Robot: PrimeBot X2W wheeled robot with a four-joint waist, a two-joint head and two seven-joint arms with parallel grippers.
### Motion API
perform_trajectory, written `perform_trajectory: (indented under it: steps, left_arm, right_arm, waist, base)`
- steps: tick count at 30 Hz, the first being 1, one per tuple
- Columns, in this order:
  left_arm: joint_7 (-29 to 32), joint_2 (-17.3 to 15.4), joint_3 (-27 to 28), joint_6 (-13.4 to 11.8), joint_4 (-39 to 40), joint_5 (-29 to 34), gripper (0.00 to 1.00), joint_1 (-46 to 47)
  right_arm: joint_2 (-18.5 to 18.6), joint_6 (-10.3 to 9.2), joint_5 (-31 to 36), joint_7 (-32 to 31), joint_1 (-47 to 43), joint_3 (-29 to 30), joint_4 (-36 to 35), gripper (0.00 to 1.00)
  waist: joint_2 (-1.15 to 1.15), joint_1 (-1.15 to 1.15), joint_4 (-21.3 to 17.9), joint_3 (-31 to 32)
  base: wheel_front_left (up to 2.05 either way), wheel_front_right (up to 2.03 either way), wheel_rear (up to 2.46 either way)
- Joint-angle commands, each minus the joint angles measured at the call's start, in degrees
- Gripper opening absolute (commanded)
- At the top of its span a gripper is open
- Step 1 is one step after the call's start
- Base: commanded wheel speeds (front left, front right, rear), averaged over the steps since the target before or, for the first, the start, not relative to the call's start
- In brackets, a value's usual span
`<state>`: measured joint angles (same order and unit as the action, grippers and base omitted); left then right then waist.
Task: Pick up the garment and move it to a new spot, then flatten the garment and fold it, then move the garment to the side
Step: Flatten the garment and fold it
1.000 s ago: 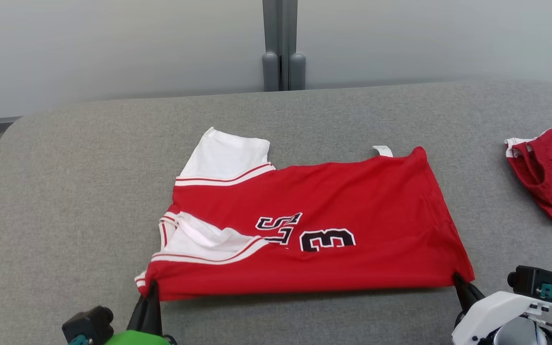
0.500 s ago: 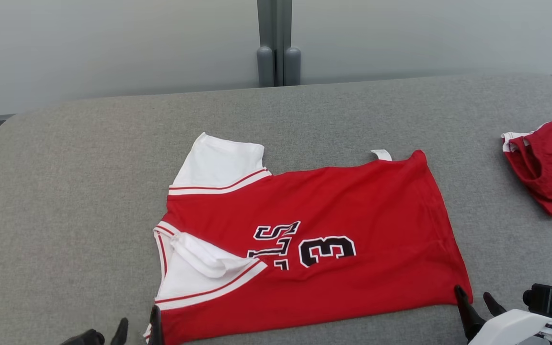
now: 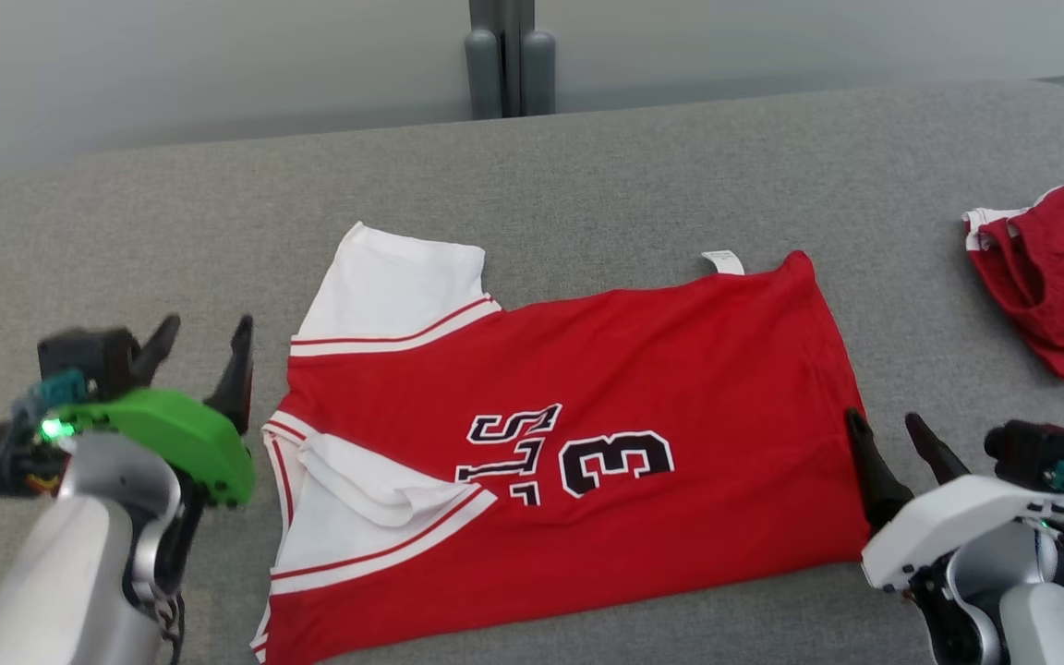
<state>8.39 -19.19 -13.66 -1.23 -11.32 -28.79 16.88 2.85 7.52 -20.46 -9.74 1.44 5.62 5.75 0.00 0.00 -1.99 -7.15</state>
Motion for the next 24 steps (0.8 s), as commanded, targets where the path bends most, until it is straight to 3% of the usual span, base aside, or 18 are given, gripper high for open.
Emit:
perform_trajectory:
  steps: [1, 11, 18, 24]
  left_arm:
    - [1.7, -1.23, -0.52, 0.9, -1.69, 0.56, 1.0, 4.35]
    - [13.3, -5.13, -3.52, 6.5, -15.42, 1.15, 1.0, 28.02]
    - [22.76, -6.13, -4.63, 7.5, -23.84, -0.96, 1.0, 36.04]
    - [25.34, -6.42, -5.58, 7.22, -27.92, -0.79, 1.0, 37.75]
  right_arm:
    - [0.1, -0.08, 0.5, -0.34, 2.13, -1.24, -0.28, 1.0]
    - [0.05, -0.08, 1.28, 0.83, 15.64, -11.0, 3.09, 1.0]
    - [0.27, -0.08, 0.71, 2.78, 22.08, -14.56, 6.94, 1.0]
    - [0.72, -0.08, 0.3, 4.12, 24.3, -15.67, 9.04, 1.0]
  waist:
    - [0.0, 0.0, -2.38, -3.71]
    - [0.0, 0.0, -9.32, -12.97]
    - [0.0, 0.0, -13.13, -16.21]
    - [0.0, 0.0, -14.81, -17.22]
  base:
    - [0.0, 0.0, 0.0]
    - [0.0, 0.0, 0.0]
    - [0.0, 0.0, 0.0]
    - [0.0, 0.0, 0.0]
